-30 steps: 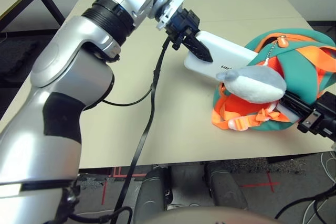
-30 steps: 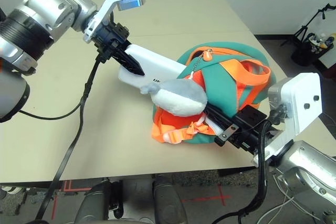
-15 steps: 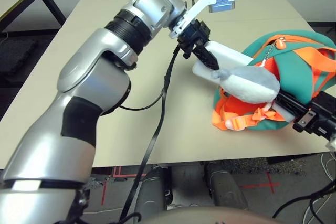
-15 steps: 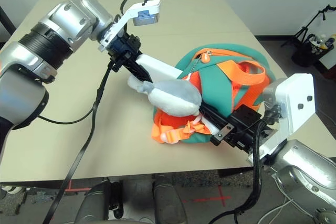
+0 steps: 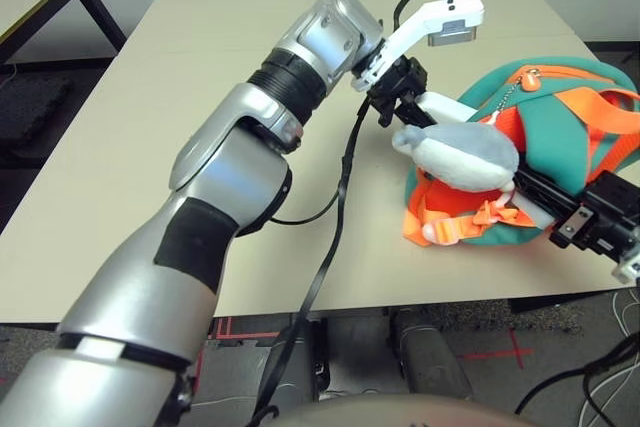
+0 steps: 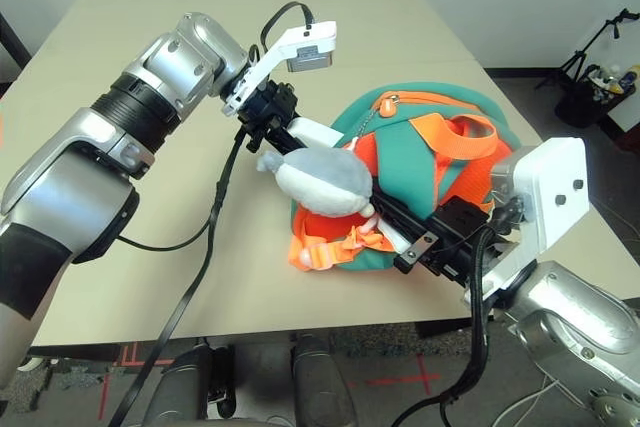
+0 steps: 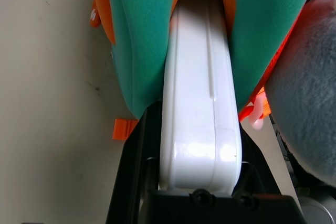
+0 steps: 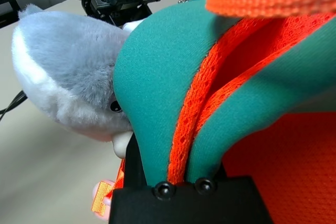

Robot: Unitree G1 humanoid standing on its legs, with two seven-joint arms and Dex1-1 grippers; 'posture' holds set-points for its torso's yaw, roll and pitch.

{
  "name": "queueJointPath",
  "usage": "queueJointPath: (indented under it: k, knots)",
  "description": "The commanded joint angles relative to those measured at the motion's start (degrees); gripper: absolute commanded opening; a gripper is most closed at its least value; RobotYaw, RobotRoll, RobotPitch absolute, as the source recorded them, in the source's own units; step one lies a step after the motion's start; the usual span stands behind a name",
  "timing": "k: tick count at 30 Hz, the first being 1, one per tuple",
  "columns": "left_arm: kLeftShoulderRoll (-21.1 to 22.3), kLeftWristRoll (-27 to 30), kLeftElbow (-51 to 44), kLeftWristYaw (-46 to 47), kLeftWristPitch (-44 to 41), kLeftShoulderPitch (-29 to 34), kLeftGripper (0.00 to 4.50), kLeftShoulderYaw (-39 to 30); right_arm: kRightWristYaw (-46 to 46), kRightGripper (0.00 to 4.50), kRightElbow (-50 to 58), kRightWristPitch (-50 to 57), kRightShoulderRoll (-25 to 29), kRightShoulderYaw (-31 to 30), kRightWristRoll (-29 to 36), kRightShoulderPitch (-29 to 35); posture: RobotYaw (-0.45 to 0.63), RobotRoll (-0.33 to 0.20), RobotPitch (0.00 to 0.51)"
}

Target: Put the pencil case into the backpack and zip it.

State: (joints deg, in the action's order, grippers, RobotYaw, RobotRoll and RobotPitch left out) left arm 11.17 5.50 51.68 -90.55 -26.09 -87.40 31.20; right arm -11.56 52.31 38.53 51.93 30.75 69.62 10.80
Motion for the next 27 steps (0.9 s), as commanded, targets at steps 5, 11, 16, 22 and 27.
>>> queueJointPath:
  k: [5, 11, 16, 22, 27]
  knots:
    - [1.3, 1.4, -3.5, -1.8, -3.4, -0.3, 3.36, -4.6, -0.8, 0.14, 0.4, -0.9, -0.4, -0.9, -0.3, -0.8, -0.31, 0.000, 0.112]
    - [10.9, 12.5, -10.6, -2.0, -12.6, -3.1, 4.50, -4.5, -1.3, 0.14, 0.1, -0.9, -0.4, -0.8, -0.6, -0.8, -0.30, 0.000, 0.111]
    - [20.1, 20.5, -15.3, -2.0, -17.3, -3.7, 3.26, -0.9, -2.2, 0.14, -0.4, -1.0, -0.6, -1.3, -1.2, -1.2, -0.28, 0.000, 0.110]
    - [20.5, 17.9, -11.2, -2.0, -14.9, -3.5, 1.28, -0.9, -3.1, 0.14, -1.3, -0.9, -0.5, -1.7, -1.8, -2.1, -0.27, 0.000, 0.105]
    - [16.5, 14.5, -8.3, -1.9, -12.8, -1.6, 0.00, -2.7, -3.5, 0.14, -1.7, -0.7, -0.3, -1.8, -2.0, -3.0, -0.28, 0.000, 0.102]
